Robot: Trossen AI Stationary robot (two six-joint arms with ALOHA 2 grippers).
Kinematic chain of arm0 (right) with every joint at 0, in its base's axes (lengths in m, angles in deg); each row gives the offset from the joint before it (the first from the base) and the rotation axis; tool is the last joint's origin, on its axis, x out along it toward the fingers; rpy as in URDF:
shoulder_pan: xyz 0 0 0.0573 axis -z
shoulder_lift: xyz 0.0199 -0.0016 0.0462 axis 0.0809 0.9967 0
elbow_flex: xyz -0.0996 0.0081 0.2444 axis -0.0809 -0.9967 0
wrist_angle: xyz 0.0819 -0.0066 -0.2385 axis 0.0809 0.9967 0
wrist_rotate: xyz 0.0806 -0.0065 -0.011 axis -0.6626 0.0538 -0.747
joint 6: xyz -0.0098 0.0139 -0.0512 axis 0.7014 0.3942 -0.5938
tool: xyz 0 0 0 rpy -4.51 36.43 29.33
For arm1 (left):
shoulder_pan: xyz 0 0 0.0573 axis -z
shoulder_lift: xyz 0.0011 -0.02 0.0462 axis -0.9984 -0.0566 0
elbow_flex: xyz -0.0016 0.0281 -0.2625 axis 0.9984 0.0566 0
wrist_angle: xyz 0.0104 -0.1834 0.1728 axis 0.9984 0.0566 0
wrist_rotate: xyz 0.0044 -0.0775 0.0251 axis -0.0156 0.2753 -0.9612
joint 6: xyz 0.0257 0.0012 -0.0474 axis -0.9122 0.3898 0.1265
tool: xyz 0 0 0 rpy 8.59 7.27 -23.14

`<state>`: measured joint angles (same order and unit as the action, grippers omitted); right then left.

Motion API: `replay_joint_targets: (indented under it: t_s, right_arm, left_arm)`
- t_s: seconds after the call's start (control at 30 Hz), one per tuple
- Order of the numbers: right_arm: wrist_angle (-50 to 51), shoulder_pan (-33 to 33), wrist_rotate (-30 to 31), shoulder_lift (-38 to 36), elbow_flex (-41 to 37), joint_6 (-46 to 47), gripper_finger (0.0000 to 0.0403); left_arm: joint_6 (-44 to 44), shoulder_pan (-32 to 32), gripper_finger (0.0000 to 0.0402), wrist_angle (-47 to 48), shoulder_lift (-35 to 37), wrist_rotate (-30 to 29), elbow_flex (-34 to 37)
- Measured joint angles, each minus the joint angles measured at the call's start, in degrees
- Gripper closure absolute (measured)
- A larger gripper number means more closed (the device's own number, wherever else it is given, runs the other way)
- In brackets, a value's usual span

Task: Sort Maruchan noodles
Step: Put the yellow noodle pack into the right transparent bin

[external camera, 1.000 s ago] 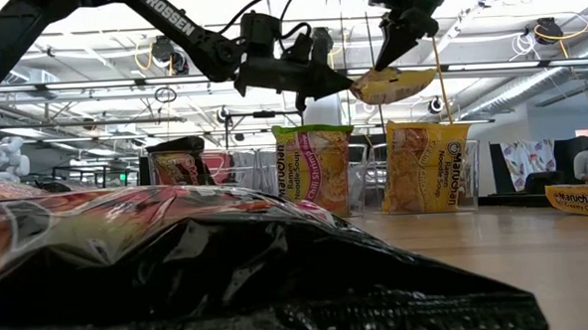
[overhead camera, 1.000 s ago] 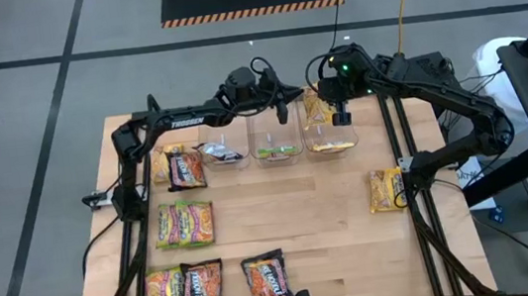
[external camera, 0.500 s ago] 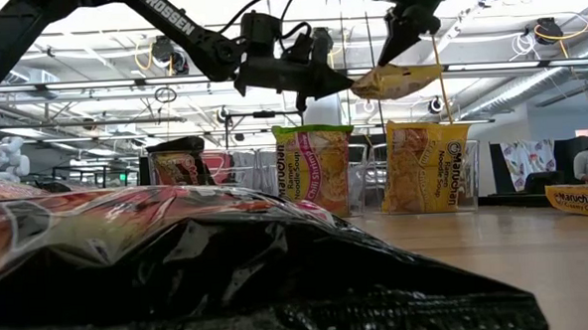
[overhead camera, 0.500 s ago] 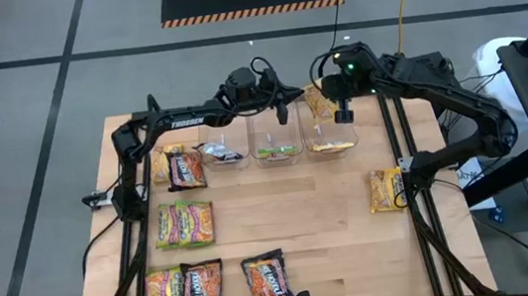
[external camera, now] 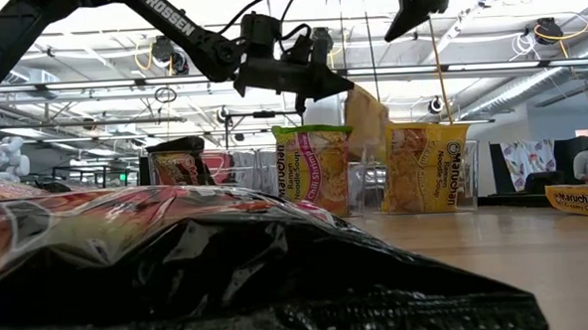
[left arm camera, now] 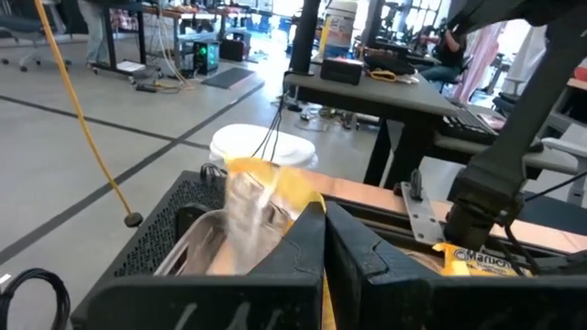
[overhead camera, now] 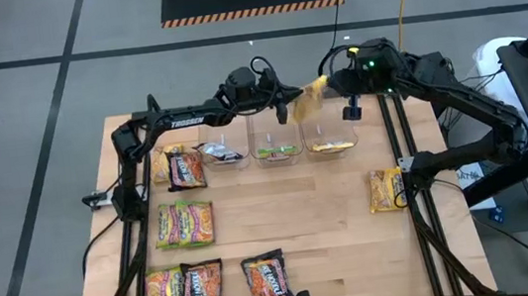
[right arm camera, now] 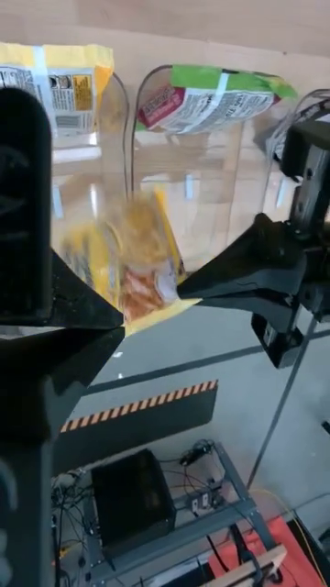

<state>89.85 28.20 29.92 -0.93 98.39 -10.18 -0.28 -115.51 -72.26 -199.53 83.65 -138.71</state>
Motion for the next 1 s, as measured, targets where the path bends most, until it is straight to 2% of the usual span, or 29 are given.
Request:
replay_joint_targets:
  t_s: [0.53,1.0]
  right_arm:
    - [0.4,0.0,0.2,-9.5,0.0,4.6,0.0403]
    - [2.8,0.0,-0.2,-14.4,0.0,4.6,0.0403]
  left_arm:
    - [-4.4,3.5,0.0401,-0.1,0.0,0.0,0.0]
    - [-7.2,5.2,0.0401,2.0,0.1,-0.1,0.0]
